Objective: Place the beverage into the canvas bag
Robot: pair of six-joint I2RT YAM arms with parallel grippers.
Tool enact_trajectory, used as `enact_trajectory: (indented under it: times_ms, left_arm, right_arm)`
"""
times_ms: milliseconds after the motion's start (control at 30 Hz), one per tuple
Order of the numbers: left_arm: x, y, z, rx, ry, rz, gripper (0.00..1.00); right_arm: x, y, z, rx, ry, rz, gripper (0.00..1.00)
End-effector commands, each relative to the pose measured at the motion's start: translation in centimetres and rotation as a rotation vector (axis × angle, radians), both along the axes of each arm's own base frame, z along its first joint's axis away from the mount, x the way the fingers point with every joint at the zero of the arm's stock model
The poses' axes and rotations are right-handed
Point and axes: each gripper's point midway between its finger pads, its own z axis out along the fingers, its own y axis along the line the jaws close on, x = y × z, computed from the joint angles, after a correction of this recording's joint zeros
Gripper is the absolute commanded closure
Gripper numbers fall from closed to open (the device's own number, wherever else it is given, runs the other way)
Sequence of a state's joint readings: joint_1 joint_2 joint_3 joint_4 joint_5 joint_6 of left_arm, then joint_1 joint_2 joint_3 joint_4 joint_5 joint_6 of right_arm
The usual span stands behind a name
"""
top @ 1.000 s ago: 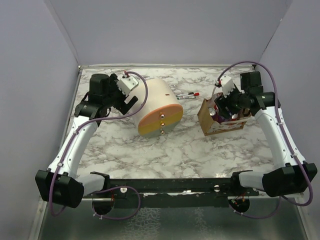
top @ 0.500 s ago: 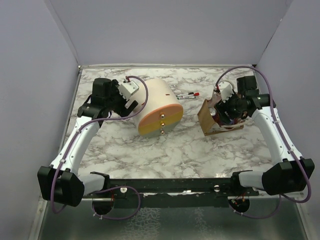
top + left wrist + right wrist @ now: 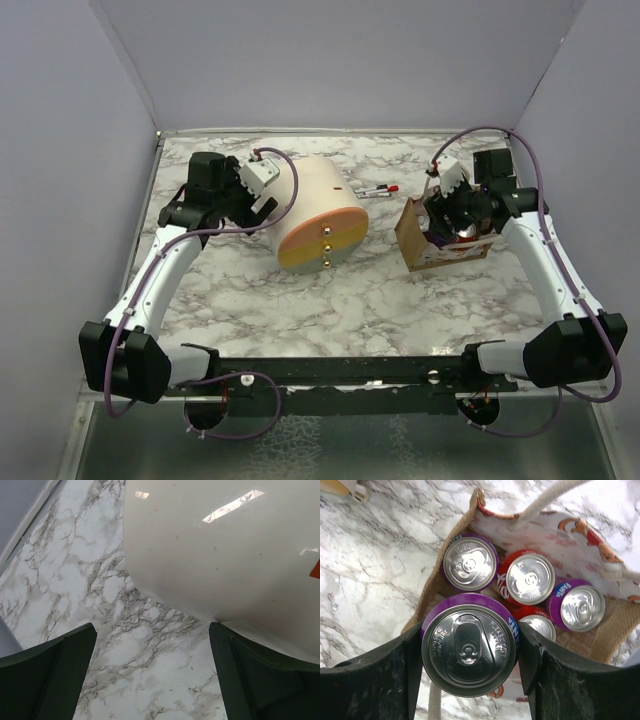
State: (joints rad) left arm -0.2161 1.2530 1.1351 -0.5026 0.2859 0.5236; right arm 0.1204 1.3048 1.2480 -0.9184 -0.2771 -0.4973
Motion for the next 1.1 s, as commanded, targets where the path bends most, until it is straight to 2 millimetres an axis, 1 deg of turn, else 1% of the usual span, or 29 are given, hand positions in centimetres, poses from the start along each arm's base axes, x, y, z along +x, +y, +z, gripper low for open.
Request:
enact_trajectory:
  times_ms: [0, 167, 367, 500, 600, 800, 867, 900, 933, 1067]
  left_arm:
    - [0.8, -0.6, 1.3, -0.023, -0.029, -0.012, 0.01]
    - [1.1, -0.8, 2.0, -0.033, -0.037, -0.013, 0.01]
    - [1.3, -0.7, 3.1, -0.049, -0.063, 0.006, 0.01]
    - [1.4, -0.9, 4.7, -0.073, -0.090, 0.010, 0.01]
    - [1.6, -1.0, 6.0, -0.085, -0.118, 0.009, 0.01]
    - [2.1, -1.1, 8.5, -0.101, -0.160, 0.014, 0.01]
    - [2.2, -1.1, 8.8, -0.103, -0.162, 0.018, 0.01]
    - [2.3, -1.2, 9.7, -0.107, -0.180, 0.016, 0.01]
    - [2.5, -1.1, 10.1, -0.108, -0.189, 0.018, 0.01]
    - [3.0, -1.2, 11.0, -0.115, -0.210, 0.023, 0.01]
  right_arm:
    - [1.4, 2.1, 1.0, 0.106, -0.074, 0.039, 0.88]
    - [1.3, 2.1, -0.9, 0.099, -0.038, 0.054, 0.88]
    - [0.4, 2.1, -2.6, 0.093, -0.038, 0.076, 0.88]
    - [-0.2, 2.2, -3.8, 0.102, -0.046, 0.089, 0.84]
    - [-0.3, 2.3, -4.3, 0.104, -0.064, 0.098, 0.80]
    - [0.5, 2.2, -5.5, 0.108, -0.062, 0.092, 0.73]
    - [0.7, 2.2, -5.8, 0.110, -0.060, 0.092, 0.72]
    - [0.9, 2.2, -6.1, 0.110, -0.059, 0.091, 0.71]
    - [1.0, 2.1, -6.3, 0.108, -0.058, 0.089, 0.71]
    - [1.1, 1.8, -7.2, 0.098, -0.042, 0.078, 0.69]
